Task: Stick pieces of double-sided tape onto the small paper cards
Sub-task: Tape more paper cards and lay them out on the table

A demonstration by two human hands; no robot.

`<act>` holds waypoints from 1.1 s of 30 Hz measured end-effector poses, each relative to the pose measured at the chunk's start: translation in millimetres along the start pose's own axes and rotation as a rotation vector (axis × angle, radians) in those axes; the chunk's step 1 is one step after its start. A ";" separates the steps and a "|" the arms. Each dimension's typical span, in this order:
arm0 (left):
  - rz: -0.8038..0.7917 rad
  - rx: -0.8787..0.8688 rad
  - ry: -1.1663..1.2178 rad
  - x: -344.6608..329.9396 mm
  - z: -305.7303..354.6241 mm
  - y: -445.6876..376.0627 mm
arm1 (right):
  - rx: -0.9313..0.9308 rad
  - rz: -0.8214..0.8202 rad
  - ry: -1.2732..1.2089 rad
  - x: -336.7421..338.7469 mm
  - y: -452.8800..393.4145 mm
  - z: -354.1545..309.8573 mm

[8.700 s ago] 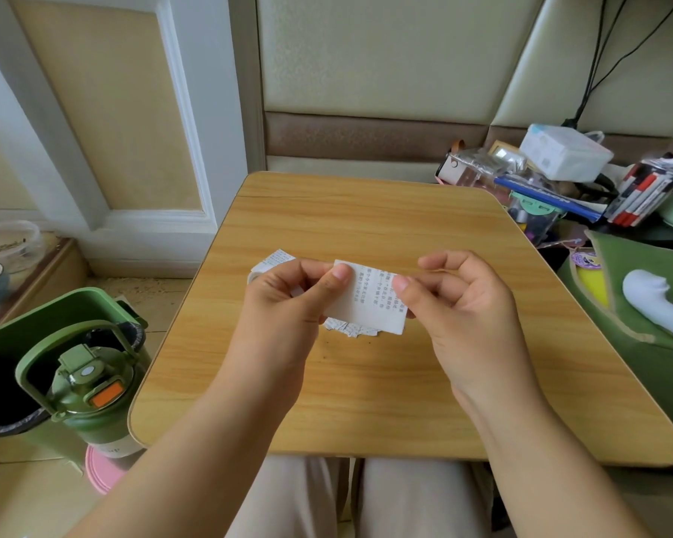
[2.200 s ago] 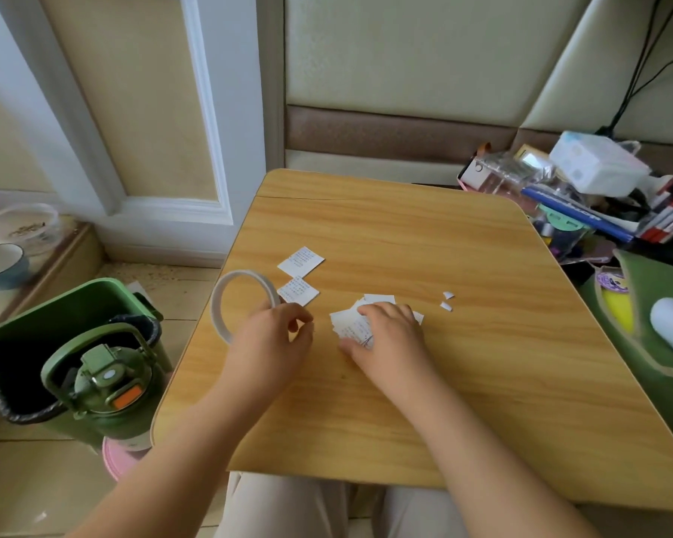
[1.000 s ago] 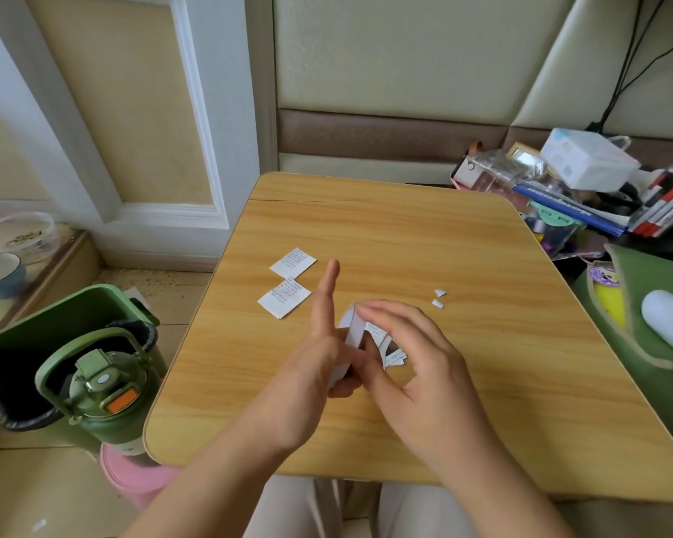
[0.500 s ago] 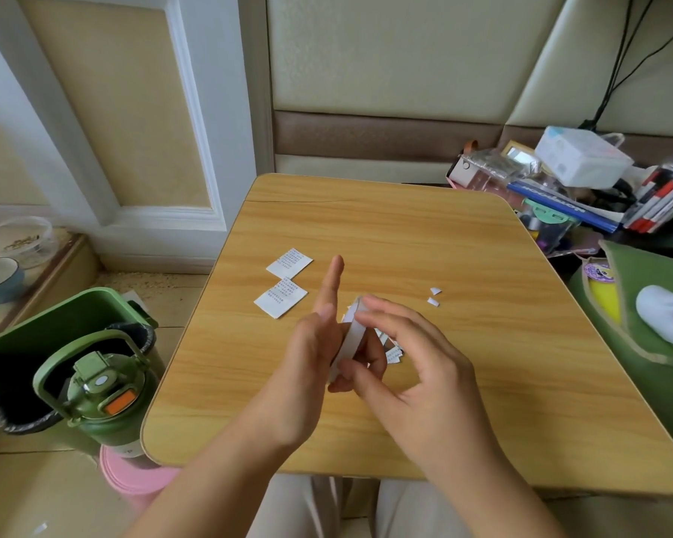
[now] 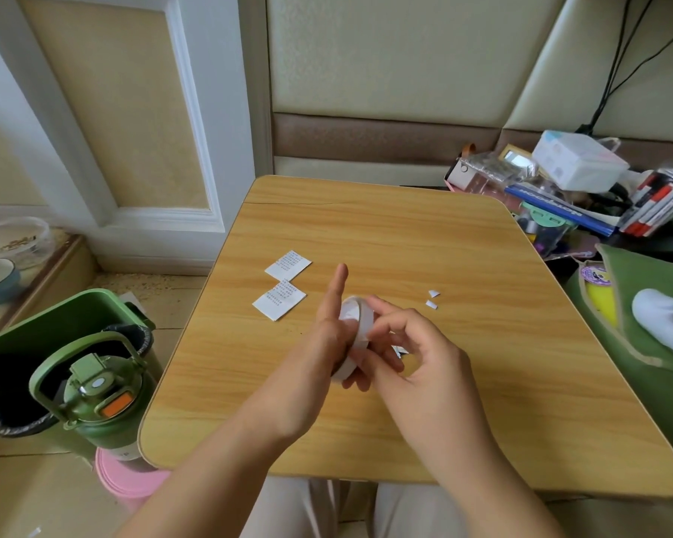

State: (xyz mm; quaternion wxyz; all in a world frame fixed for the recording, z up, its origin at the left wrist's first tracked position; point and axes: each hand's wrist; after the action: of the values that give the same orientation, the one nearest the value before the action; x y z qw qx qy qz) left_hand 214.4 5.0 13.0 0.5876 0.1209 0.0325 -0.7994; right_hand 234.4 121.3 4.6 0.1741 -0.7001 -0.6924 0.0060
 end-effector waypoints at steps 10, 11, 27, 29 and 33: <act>0.101 -0.073 -0.422 11.7 -13.8 11.8 | -0.086 0.086 -0.093 10.0 -9.3 13.9; 0.125 -0.060 -0.426 10.6 -13.6 11.5 | -0.079 0.088 -0.097 10.0 -9.0 14.5; 0.236 -0.154 -0.530 1.2 1.8 15.5 | 0.203 0.061 0.365 17.1 -14.1 5.6; 0.250 -0.176 -0.547 0.1 3.6 16.0 | 0.252 0.083 0.397 17.3 -15.1 4.0; 0.285 -0.220 -0.581 -0.6 6.1 16.4 | 0.333 0.132 0.407 17.3 -14.7 0.1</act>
State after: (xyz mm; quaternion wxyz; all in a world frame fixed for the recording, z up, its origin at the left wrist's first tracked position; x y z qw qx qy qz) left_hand 229.1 -0.7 20.5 0.6876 -0.1726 -0.0671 -0.7021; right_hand 220.9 137.9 12.3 0.4217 -0.6921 -0.5857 -0.0095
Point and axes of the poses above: each hand's wrist, its own y-axis away from the middle knuckle, its own x-axis out of the back of the hand, z = x × y
